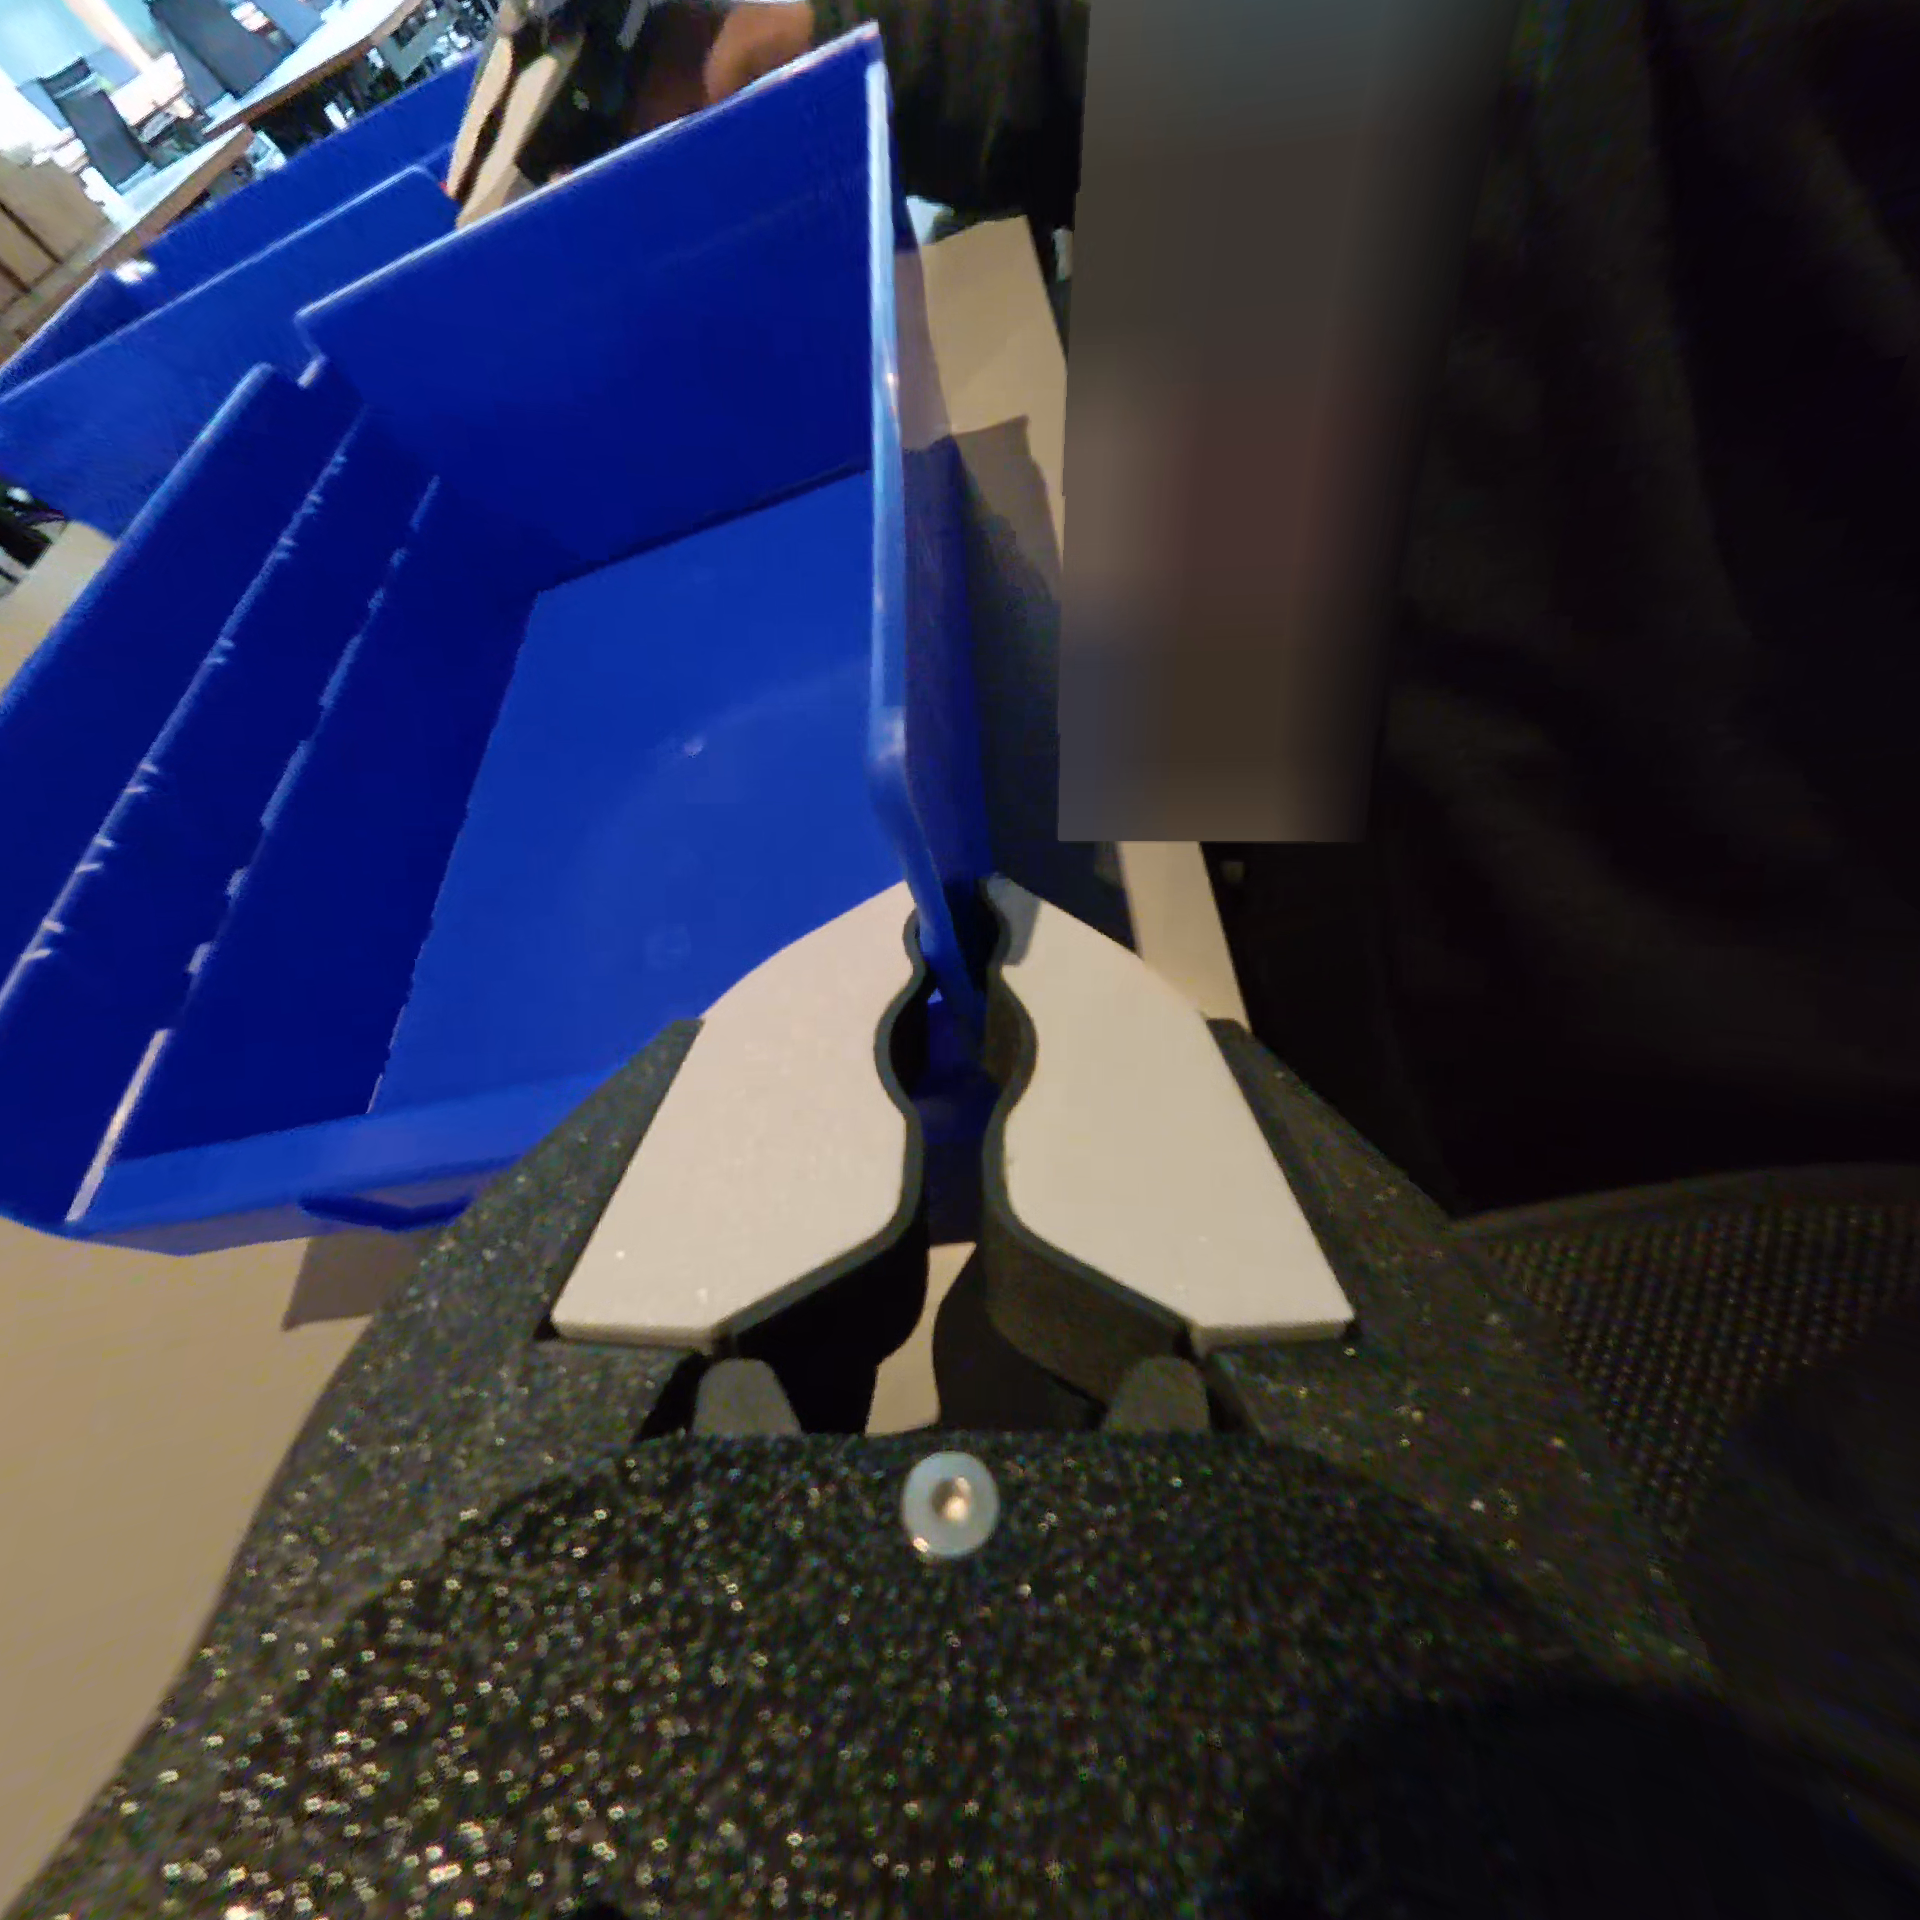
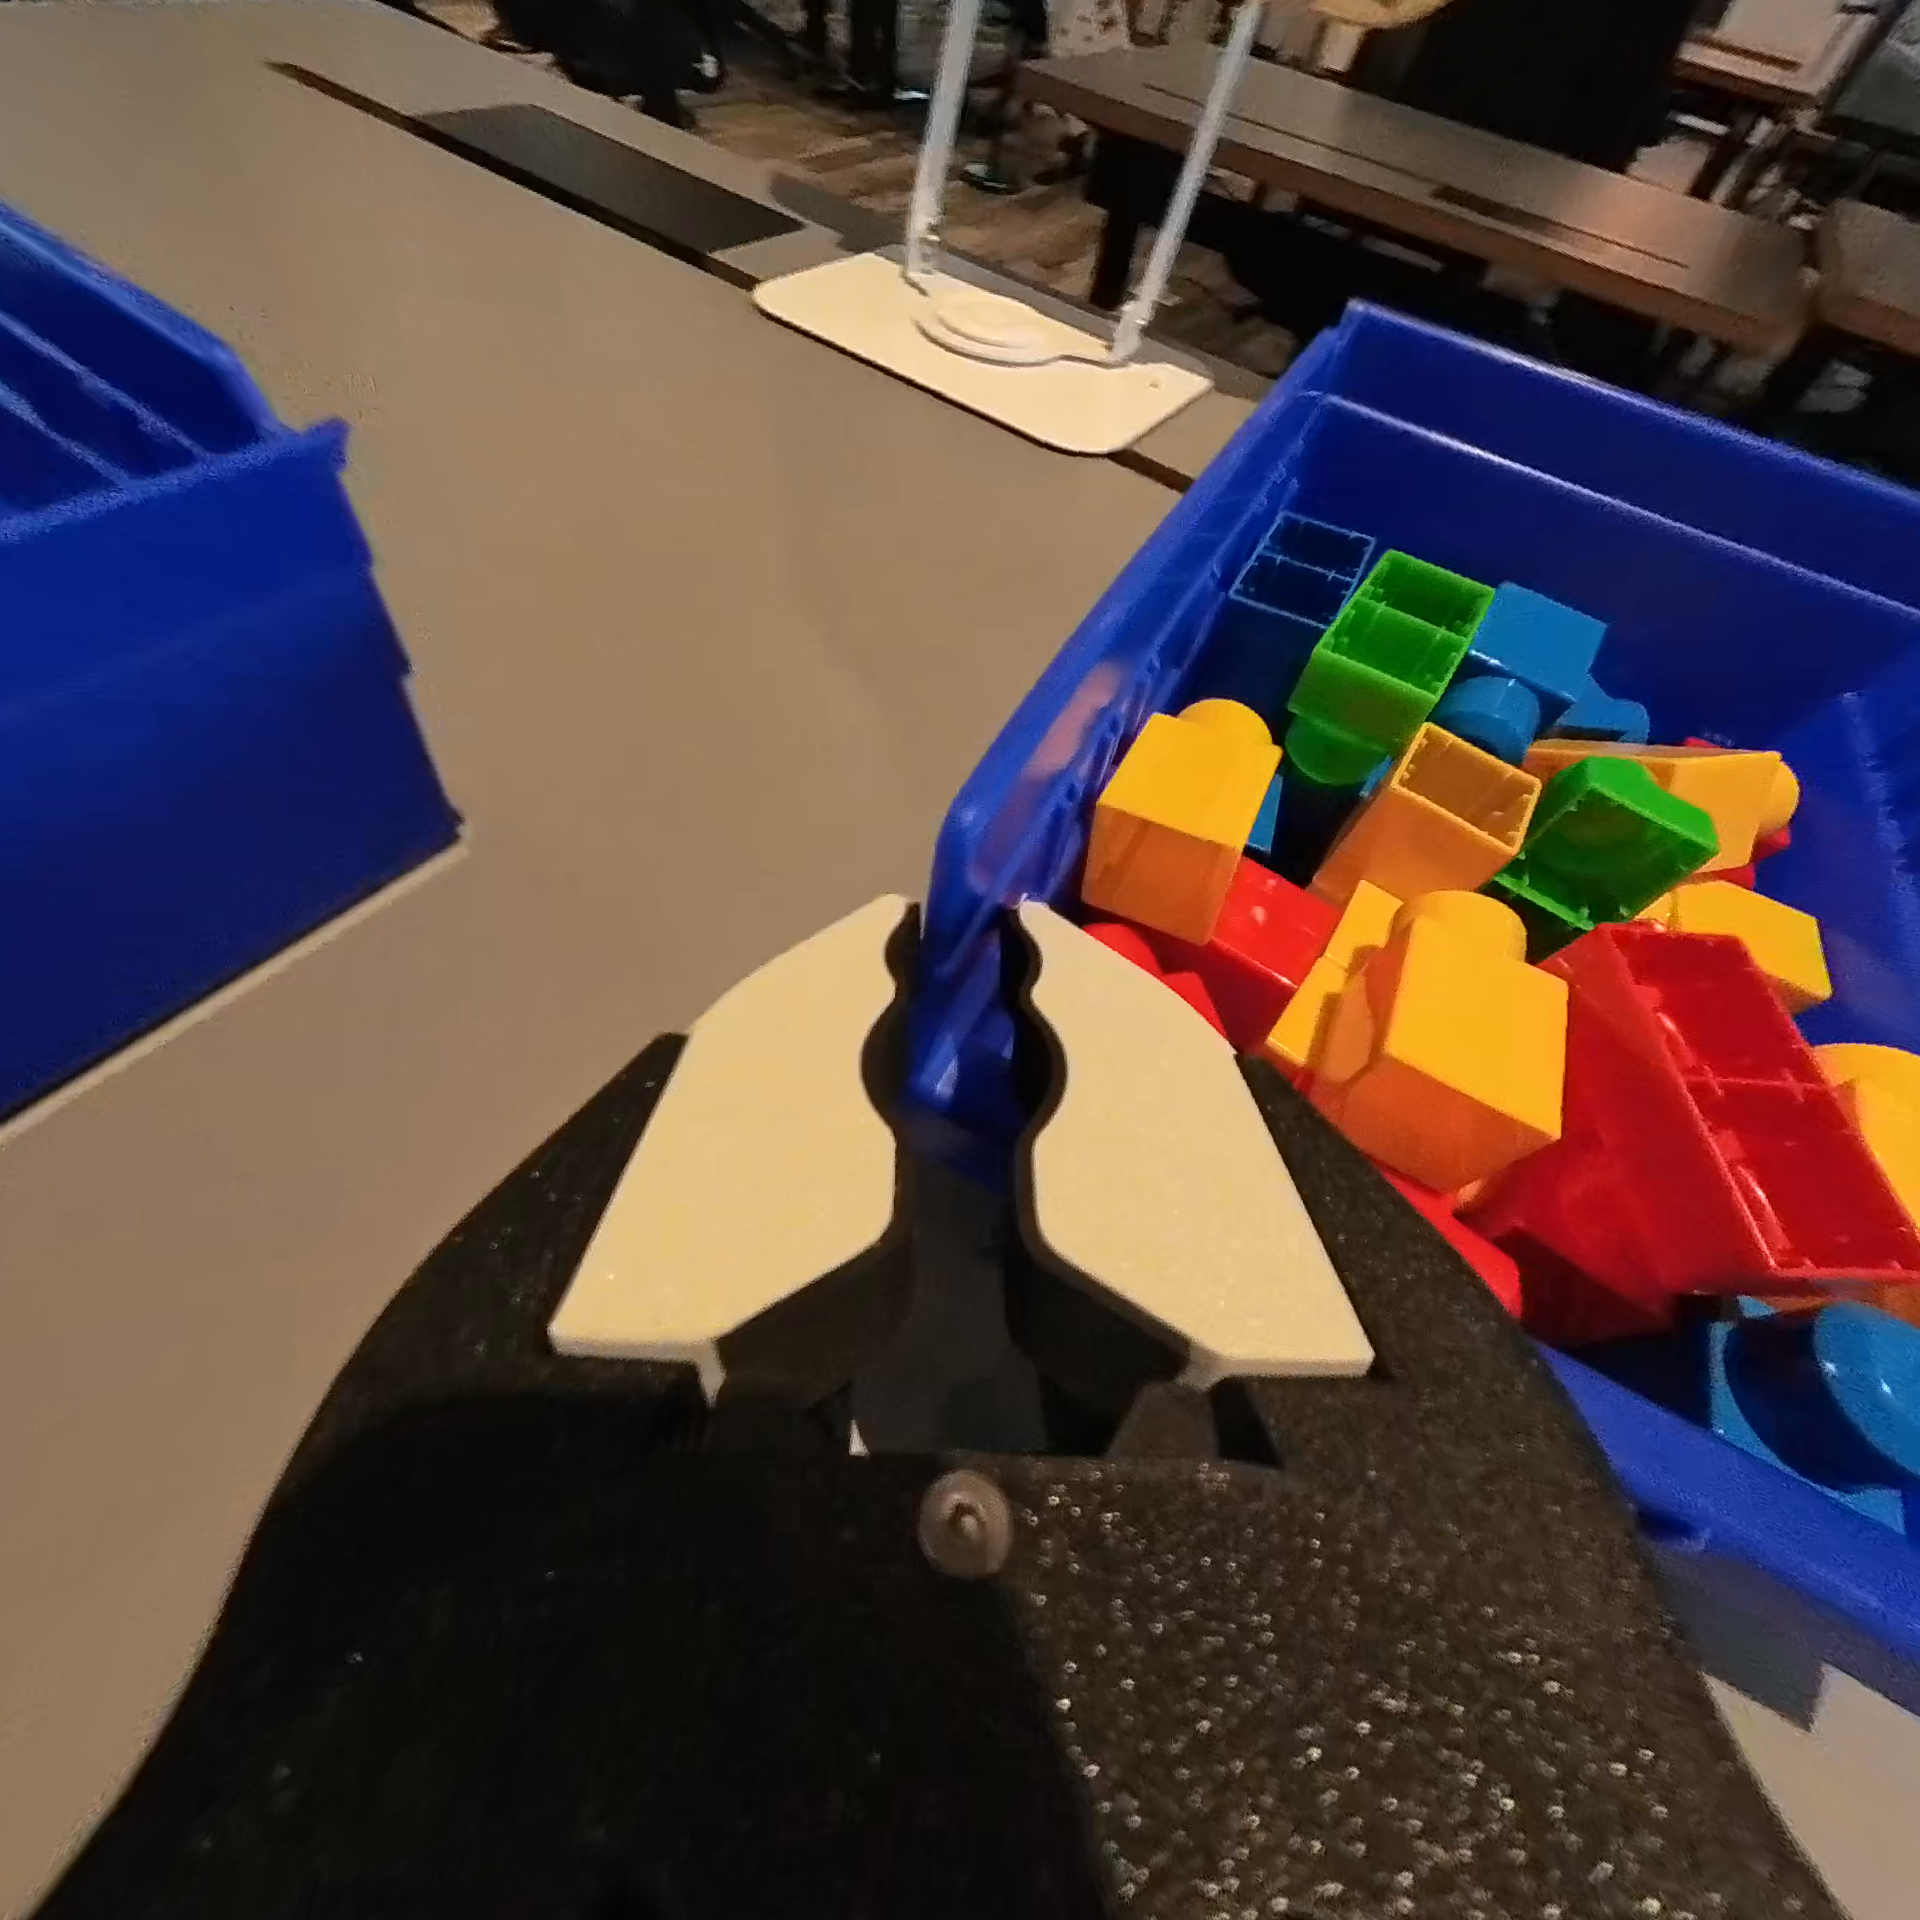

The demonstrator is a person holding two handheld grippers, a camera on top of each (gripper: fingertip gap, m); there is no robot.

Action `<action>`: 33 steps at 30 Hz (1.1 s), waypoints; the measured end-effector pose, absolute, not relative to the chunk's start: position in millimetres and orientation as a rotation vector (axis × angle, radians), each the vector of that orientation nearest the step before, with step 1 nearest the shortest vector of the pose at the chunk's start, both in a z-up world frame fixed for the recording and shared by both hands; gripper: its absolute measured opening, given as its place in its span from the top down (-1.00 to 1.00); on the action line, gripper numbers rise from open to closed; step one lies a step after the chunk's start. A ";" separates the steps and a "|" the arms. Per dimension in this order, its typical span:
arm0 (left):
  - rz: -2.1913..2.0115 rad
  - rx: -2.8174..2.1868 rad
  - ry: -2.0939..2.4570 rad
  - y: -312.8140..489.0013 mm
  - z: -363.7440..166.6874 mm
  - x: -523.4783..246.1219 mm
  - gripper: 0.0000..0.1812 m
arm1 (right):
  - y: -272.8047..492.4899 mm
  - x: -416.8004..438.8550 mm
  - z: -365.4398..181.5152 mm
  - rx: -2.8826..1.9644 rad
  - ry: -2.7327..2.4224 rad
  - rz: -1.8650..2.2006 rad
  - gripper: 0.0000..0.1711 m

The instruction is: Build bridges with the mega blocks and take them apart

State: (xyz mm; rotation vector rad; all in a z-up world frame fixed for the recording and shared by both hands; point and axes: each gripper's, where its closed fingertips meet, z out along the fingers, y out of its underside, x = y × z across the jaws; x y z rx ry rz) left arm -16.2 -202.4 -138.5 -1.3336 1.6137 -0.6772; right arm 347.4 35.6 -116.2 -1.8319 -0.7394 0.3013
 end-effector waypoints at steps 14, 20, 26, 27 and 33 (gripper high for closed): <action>-0.760 -1.301 1.665 -216.2 -138.3 -13.5 0.98 | -21.8 286.2 -116.1 -1.634 -1.167 0.690 0.86; -0.785 -1.288 1.684 -220.3 -138.2 -13.2 0.95 | -16.8 297.6 -116.3 -1.583 -1.229 0.688 0.92; -0.798 -1.297 1.683 -219.6 -138.1 -12.3 0.95 | 8.2 333.7 -116.8 -1.627 -1.176 0.634 0.95; -0.800 -1.298 1.683 -218.8 -138.1 -10.9 0.95 | 9.6 336.9 -116.8 -1.625 -1.178 0.638 0.95; -0.817 -1.275 1.712 -216.0 -138.0 10.2 0.95 | 8.7 338.9 -117.7 -1.570 -1.320 0.667 0.95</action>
